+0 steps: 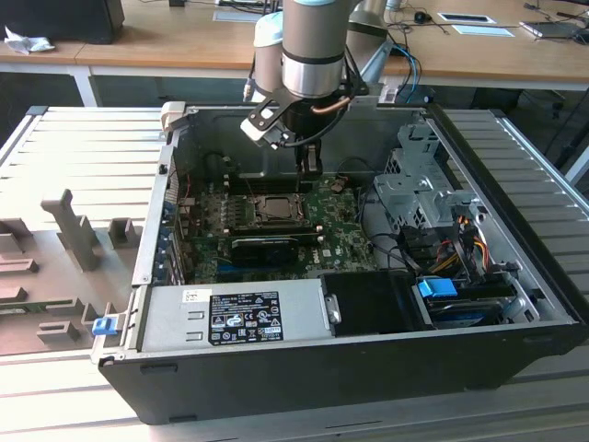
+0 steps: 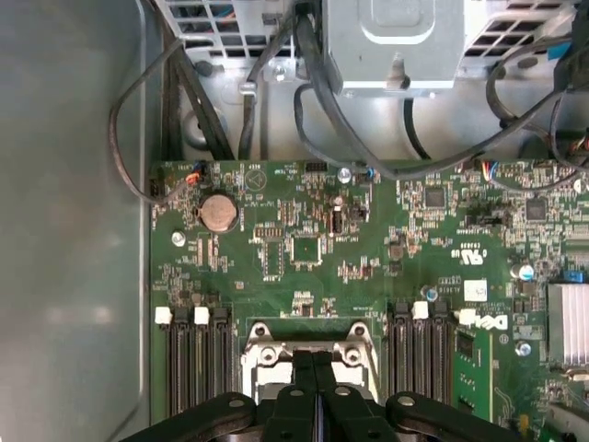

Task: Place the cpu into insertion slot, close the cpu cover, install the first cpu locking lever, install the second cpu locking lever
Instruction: 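Close the cpu cover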

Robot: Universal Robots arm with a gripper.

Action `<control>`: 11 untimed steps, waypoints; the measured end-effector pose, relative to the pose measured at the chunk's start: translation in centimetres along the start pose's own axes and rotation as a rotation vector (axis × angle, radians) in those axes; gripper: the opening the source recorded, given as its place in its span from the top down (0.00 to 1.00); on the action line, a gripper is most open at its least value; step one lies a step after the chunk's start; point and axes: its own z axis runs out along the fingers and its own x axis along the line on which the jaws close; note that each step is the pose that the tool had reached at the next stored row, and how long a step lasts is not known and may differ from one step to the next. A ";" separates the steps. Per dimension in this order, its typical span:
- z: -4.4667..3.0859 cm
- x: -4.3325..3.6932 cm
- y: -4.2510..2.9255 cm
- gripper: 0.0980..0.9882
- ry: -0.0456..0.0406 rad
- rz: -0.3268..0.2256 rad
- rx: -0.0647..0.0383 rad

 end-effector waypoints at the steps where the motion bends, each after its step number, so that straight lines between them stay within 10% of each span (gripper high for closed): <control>1: 0.15 0.00 -0.25 0.99 0.0002 0.000 0.000; 11: 0.67 -0.05 -3.15 0.99 0.0002 0.000 0.000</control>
